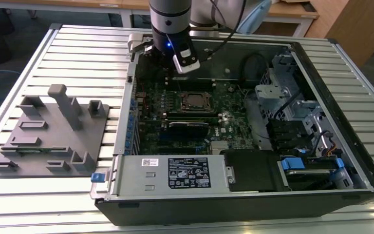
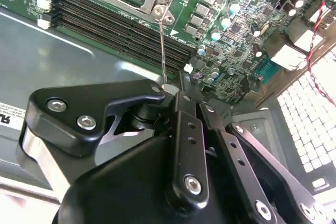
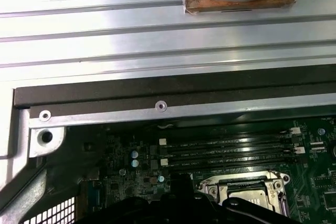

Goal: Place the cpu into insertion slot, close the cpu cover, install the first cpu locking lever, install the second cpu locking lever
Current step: 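Install the first cpu locking lever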

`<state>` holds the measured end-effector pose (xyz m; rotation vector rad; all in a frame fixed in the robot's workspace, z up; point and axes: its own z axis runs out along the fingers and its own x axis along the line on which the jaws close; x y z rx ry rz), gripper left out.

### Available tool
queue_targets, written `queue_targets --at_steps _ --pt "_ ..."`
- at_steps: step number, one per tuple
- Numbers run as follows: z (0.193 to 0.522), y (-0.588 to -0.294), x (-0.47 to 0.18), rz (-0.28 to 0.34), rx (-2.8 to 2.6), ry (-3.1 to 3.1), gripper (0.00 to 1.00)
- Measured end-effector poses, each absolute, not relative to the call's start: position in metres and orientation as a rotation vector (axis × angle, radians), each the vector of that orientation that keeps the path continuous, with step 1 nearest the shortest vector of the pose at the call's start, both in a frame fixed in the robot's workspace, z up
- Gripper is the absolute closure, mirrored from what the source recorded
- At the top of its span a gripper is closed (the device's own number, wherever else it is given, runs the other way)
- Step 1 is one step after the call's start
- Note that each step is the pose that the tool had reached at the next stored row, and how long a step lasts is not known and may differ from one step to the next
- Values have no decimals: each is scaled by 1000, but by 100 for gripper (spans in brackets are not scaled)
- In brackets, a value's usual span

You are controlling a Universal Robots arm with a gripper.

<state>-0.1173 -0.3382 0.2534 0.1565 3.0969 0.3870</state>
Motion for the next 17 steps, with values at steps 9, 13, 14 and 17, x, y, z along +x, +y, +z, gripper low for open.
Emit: queue_targets --at_steps 9,13,14,17 --pt "253 -338 -105 387 156 3097 90" --pt "253 -338 -96 387 157 3097 90" --pt "253 -338 -94 387 156 3097 90" --pt "253 -338 -86 387 157 3097 90"
